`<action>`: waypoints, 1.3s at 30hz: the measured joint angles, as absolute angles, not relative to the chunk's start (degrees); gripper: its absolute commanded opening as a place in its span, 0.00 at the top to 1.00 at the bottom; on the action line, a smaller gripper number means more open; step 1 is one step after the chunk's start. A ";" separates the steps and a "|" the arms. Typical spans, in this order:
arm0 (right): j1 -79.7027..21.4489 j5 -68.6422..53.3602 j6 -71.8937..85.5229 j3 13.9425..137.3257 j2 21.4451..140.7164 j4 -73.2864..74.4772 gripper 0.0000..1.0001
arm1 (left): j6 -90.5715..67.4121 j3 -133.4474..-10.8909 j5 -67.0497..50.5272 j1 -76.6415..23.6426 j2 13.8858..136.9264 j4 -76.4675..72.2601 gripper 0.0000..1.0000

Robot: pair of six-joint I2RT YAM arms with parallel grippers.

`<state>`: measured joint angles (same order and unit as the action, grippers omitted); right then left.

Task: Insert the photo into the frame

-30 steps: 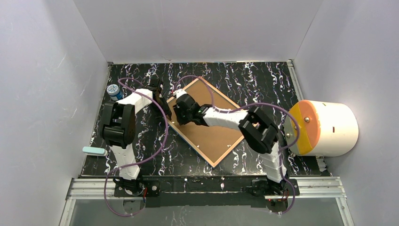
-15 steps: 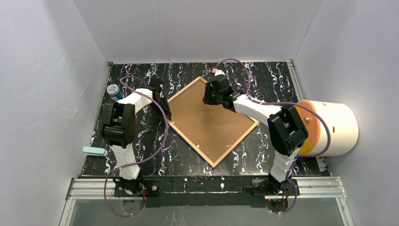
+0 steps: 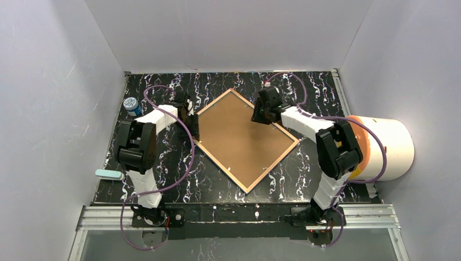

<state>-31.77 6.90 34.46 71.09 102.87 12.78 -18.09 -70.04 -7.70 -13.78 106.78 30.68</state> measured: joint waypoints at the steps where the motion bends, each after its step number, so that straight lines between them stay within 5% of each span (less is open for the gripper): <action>1: -30.61 6.85 34.57 71.16 102.67 13.28 0.57 | -17.91 -70.24 -7.62 -13.89 106.78 30.98 0.51; 17: -19.00 5.80 34.20 69.73 91.39 29.78 0.25 | -19.40 -81.58 -0.16 -14.46 108.01 35.70 0.16; 25: -19.03 -0.32 35.90 58.63 84.18 38.39 0.32 | -18.41 -87.81 3.03 -13.98 112.09 33.17 0.11; 33: -19.03 -6.66 38.17 53.78 85.73 41.67 0.21 | -14.35 -95.96 2.70 -11.33 121.97 31.99 0.10; 39: -19.03 -7.70 39.03 53.19 88.44 40.80 0.20 | -11.51 -98.10 -6.68 -8.58 125.08 31.24 0.21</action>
